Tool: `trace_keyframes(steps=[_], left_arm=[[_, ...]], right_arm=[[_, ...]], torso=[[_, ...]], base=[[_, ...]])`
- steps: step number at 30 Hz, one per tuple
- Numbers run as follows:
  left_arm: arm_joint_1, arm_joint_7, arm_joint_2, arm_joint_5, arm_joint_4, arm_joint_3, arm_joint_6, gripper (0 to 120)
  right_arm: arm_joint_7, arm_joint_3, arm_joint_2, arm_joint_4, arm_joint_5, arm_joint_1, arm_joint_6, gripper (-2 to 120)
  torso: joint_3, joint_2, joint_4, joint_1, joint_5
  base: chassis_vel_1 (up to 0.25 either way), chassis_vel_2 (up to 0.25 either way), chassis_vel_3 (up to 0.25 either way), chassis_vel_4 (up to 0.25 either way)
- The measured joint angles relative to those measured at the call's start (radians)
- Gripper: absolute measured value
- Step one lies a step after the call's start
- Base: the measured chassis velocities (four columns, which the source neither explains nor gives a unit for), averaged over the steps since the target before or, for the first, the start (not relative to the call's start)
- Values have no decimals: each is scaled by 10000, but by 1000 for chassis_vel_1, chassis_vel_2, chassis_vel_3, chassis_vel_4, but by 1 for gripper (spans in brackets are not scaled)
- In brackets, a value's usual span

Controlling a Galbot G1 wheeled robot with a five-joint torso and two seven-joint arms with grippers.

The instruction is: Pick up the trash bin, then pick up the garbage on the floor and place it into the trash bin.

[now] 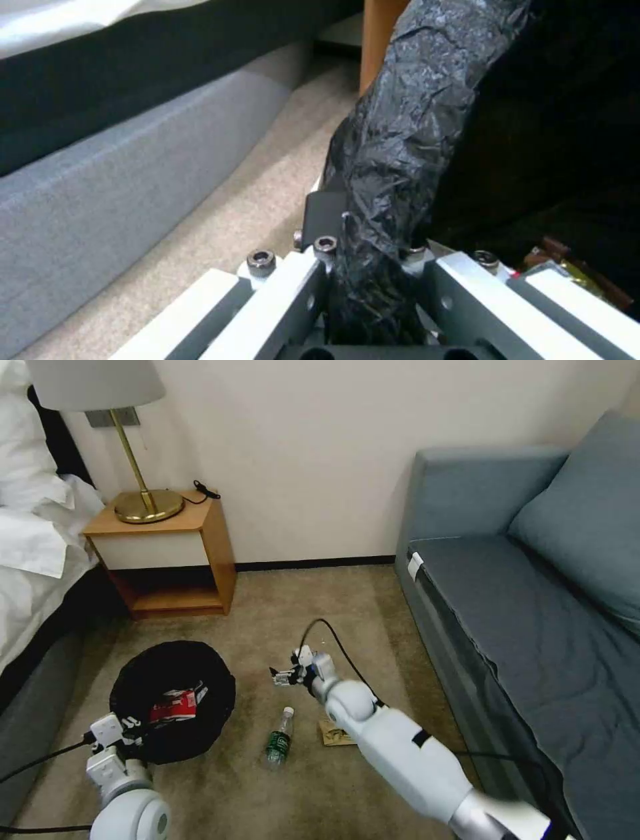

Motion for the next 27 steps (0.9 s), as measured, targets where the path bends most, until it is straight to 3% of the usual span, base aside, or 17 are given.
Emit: trace_keyframes(steps=[1, 4, 9, 18, 27], left_arm=[[0, 0, 0, 0, 0, 0, 0, 1], [88, -1, -37, 36, 15, -5, -86, 1], [202, -2, -78, 100, 29, 2, -131, 1], [297, -4, -69, 111, -84, -24, -144, 1], [467, -13, -75, 139, -200, -43, -187, 1]], right_arm=[[0, 0, 0, 0, 0, 0, 0, 100], [1683, -217, 151, 378, 1882, 120, -955, 100], [2518, -669, 225, 363, 2349, -3, -1002, 100], [2492, -1019, 388, -25, 2113, -344, -911, 100], [2055, -962, 1120, -758, 1165, -890, -810, 100]], torso=[[0, 0, 0, 0, 0], [-1, 0, 0, 0, 0], [-1, 0, 1, 0, -1], [-1, 0, -2, 1, -1], [-1, 0, 0, 0, 0]], base=[[0, 0, 0, 0], [0, 0, 0, 0], [0, 0, 0, 0], [0, 0, 0, 0], [0, 0, 0, 0]])
